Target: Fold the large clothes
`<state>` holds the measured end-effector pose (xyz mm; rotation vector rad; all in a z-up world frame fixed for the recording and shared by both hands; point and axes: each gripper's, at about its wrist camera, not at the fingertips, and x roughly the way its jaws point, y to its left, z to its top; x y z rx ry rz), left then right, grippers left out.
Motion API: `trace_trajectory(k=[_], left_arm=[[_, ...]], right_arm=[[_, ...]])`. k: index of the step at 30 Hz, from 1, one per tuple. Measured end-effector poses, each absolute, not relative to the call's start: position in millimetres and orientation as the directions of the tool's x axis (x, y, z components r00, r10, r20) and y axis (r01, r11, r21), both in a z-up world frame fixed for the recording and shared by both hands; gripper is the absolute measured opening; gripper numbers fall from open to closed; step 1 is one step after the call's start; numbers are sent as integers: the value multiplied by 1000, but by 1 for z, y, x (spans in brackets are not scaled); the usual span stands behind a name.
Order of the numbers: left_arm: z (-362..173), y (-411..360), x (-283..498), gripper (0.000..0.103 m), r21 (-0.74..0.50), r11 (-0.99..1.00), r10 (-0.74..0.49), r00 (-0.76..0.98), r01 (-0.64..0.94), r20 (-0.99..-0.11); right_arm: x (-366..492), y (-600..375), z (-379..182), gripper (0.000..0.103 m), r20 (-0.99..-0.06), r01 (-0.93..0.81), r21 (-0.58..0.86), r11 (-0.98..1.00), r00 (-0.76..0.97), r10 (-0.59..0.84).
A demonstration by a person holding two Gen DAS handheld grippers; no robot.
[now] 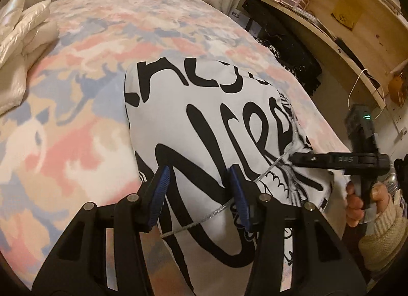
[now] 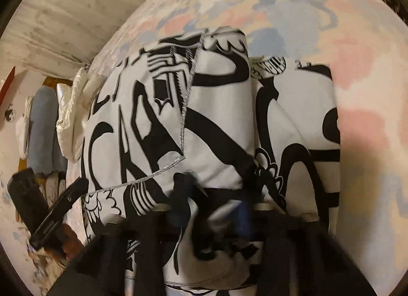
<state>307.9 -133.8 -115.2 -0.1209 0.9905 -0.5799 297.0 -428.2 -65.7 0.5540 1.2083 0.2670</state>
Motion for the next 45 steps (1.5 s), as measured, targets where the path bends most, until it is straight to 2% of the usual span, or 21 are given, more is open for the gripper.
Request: trace_trajectory(k=[2, 6, 9, 14, 18, 24, 31, 34, 37, 41, 45], left_arm=[[-113, -141, 309, 46, -342, 846, -505, 406, 409, -761], [-104, -169, 303, 43, -261, 852, -465, 428, 453, -775], [-101, -193, 299, 41, -192, 860, -422, 446, 473, -789], [-118, -233, 292, 40, -59, 880, -310, 476, 472, -823], [-137, -251, 289, 40, 29, 881, -243, 503, 473, -829], [-139, -249, 290, 40, 30, 878, -253, 515, 478, -819], [-115, -239, 290, 40, -14, 874, -294, 507, 485, -810], [-93, -230, 294, 40, -9, 886, -299, 557, 463, -775], [-81, -222, 306, 40, -18, 908, -287, 589, 418, -755], [-85, -219, 333, 40, -30, 937, -242, 586, 348, -773], [-105, -222, 353, 40, -7, 951, -193, 578, 308, -793]], right_arm=[[286, -433, -46, 6, -788, 73, 528, 846, 415, 455], [260, -444, 7, 5, -750, 47, 468, 882, 548, 369], [250, -446, 24, 5, -766, 56, 401, 914, 567, 301], [252, -447, -3, 5, -847, 118, 310, 943, 485, 217], [260, -458, -56, 5, -877, 182, 341, 922, 416, 242], [262, -460, -54, 7, -879, 207, 356, 911, 404, 252], [265, -460, -26, 23, -887, 235, 340, 911, 401, 228], [265, -455, 4, 33, -865, 212, 336, 918, 455, 212], [275, -443, 29, 36, -825, 167, 353, 921, 519, 223], [306, -417, 39, 37, -790, 116, 381, 917, 556, 257], [345, -396, 16, 37, -802, 108, 381, 918, 533, 270]])
